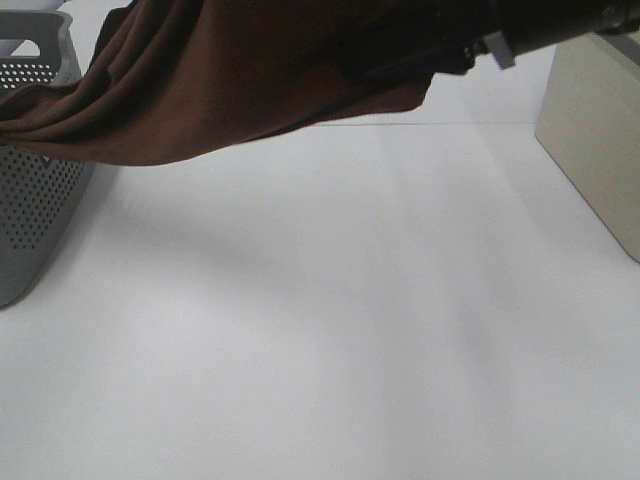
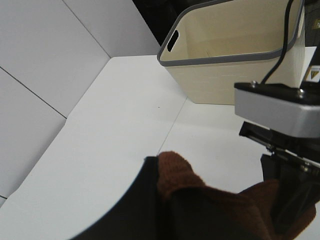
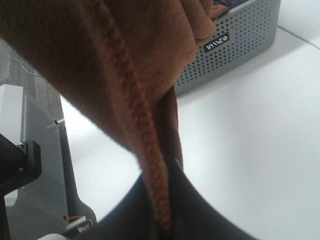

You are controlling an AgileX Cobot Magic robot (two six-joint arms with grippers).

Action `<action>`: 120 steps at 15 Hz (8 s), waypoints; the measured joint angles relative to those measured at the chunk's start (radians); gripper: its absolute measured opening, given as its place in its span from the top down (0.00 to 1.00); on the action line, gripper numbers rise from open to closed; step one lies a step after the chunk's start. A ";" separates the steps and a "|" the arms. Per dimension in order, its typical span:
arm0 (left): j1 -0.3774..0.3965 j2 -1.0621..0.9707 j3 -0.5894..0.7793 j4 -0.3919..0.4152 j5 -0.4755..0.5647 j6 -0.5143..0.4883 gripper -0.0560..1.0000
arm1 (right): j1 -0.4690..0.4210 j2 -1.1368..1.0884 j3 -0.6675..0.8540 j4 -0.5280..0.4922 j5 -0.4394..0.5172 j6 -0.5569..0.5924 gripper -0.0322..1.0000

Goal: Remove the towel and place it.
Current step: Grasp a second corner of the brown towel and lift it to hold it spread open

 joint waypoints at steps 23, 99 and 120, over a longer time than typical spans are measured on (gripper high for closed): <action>0.367 0.290 0.000 0.259 -1.044 0.000 0.95 | 0.000 0.449 -1.248 -1.163 -0.276 0.597 0.96; 0.352 -0.289 0.345 -0.034 0.316 -0.417 0.95 | 0.027 0.043 -0.693 -0.752 0.334 1.006 0.96; 0.467 0.459 -0.559 0.274 -0.019 -0.274 0.95 | 0.021 0.467 -1.239 -1.056 -0.199 0.998 0.96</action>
